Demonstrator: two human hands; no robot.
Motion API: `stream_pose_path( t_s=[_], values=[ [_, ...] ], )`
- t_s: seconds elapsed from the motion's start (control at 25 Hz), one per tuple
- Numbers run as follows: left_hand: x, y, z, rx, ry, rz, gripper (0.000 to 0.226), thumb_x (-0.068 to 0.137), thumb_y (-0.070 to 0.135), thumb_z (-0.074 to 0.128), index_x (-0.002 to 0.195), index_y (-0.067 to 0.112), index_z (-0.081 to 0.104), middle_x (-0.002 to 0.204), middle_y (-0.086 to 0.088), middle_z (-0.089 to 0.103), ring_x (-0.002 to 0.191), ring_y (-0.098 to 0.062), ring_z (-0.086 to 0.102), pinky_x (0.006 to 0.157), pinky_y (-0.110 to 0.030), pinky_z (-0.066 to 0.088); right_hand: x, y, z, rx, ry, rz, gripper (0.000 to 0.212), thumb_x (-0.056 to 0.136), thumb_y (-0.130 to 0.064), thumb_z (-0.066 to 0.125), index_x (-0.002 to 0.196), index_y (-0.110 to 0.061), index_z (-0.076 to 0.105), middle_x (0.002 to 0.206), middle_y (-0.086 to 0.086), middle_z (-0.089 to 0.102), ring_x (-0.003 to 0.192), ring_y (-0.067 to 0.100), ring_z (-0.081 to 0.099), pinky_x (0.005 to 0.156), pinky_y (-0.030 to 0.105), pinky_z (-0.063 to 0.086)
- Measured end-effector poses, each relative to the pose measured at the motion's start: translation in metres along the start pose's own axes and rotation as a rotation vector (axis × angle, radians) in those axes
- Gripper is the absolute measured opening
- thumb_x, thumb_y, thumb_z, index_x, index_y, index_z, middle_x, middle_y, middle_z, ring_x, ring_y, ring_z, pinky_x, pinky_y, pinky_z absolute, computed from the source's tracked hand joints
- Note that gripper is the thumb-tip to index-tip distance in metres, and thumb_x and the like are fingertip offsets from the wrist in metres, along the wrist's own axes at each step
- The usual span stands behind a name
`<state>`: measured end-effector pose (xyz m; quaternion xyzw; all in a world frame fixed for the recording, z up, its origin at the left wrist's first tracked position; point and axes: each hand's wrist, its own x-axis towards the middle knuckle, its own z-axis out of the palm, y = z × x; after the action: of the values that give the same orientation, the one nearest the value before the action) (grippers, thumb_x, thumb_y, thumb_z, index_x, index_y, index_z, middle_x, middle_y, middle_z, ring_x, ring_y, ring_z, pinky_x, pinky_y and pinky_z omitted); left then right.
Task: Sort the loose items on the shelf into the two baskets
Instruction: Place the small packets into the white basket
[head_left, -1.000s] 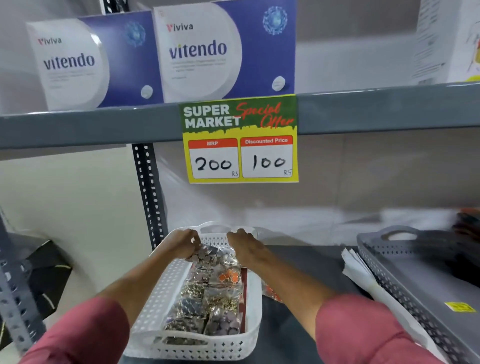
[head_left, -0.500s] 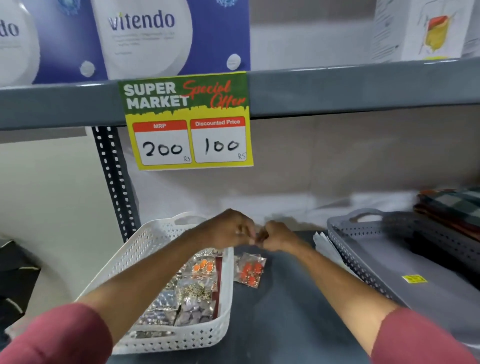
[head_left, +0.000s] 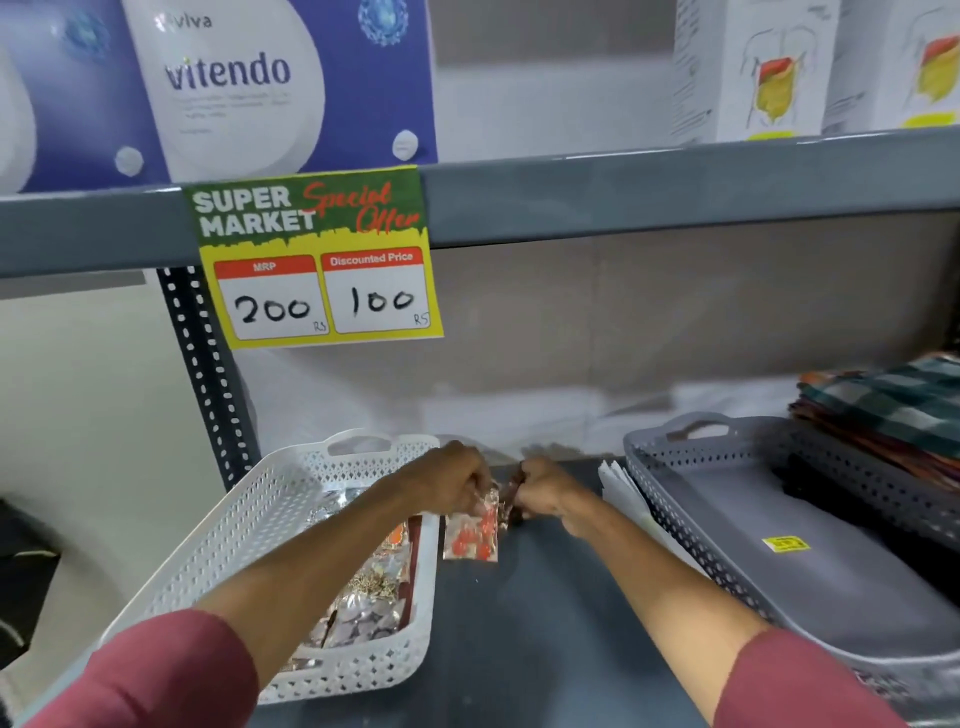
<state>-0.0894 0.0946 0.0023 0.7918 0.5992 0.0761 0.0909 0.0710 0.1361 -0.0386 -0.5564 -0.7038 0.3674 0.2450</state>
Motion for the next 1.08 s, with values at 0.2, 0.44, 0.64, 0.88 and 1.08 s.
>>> stream_pose_path(
  t_s=[0.2, 0.44, 0.64, 0.88, 1.08],
  values=[
    [-0.027, -0.039, -0.054, -0.439, 0.378, -0.046, 0.015, 0.076, 0.001, 0.076, 0.081, 0.015, 0.073, 0.066, 0.008, 0.066, 0.061, 0.004, 0.062, 0.073, -0.026, 0.048, 0.002, -0.022, -0.006, 0.317, 0.236, -0.048, 0.011, 0.090, -0.012, 0.066, 0.100, -0.017, 0.065, 0.091, 0.004, 0.071, 0.074, 0.016, 0.067, 0.072, 0.031, 0.057],
    [-0.078, -0.105, -0.085, -0.486, 0.423, -0.365, 0.023, 0.080, -0.010, 0.067, 0.097, 0.004, 0.073, 0.076, -0.012, 0.067, 0.075, -0.025, 0.060, 0.065, -0.030, 0.049, 0.000, -0.071, 0.015, 0.448, 0.154, -0.132, 0.018, 0.088, -0.010, 0.069, 0.103, -0.019, 0.067, 0.093, 0.007, 0.072, 0.077, 0.015, 0.066, 0.075, 0.030, 0.056],
    [-0.094, -0.126, -0.059, -0.345, 0.162, -0.421, 0.014, 0.090, -0.003, 0.059, 0.089, 0.008, 0.068, 0.066, 0.002, 0.067, 0.052, -0.001, 0.063, 0.049, -0.013, 0.052, -0.005, -0.103, 0.065, 0.019, -0.032, -0.206, 0.018, 0.087, -0.019, 0.064, 0.095, -0.036, 0.064, 0.120, 0.000, 0.064, 0.112, 0.021, 0.059, 0.100, 0.039, 0.044],
    [-0.092, -0.138, -0.026, 0.000, 0.076, -0.338, 0.020, 0.082, 0.010, 0.068, 0.102, 0.012, 0.070, 0.098, -0.006, 0.073, 0.082, -0.015, 0.061, 0.059, -0.014, 0.043, -0.012, -0.100, 0.097, -0.494, 0.034, -0.341, 0.029, 0.081, -0.013, 0.064, 0.104, -0.031, 0.066, 0.122, 0.000, 0.064, 0.124, 0.026, 0.044, 0.104, 0.046, 0.023],
    [-0.089, -0.127, -0.030, 0.156, 0.236, -0.301, 0.037, 0.071, 0.026, 0.081, 0.106, 0.018, 0.070, 0.100, 0.002, 0.067, 0.079, -0.008, 0.054, 0.064, -0.021, 0.037, -0.025, -0.092, 0.082, -0.433, 0.028, -0.397, 0.013, 0.083, -0.029, 0.072, 0.096, -0.031, 0.073, 0.121, 0.003, 0.055, 0.125, 0.027, 0.040, 0.103, 0.047, 0.026]
  ],
)
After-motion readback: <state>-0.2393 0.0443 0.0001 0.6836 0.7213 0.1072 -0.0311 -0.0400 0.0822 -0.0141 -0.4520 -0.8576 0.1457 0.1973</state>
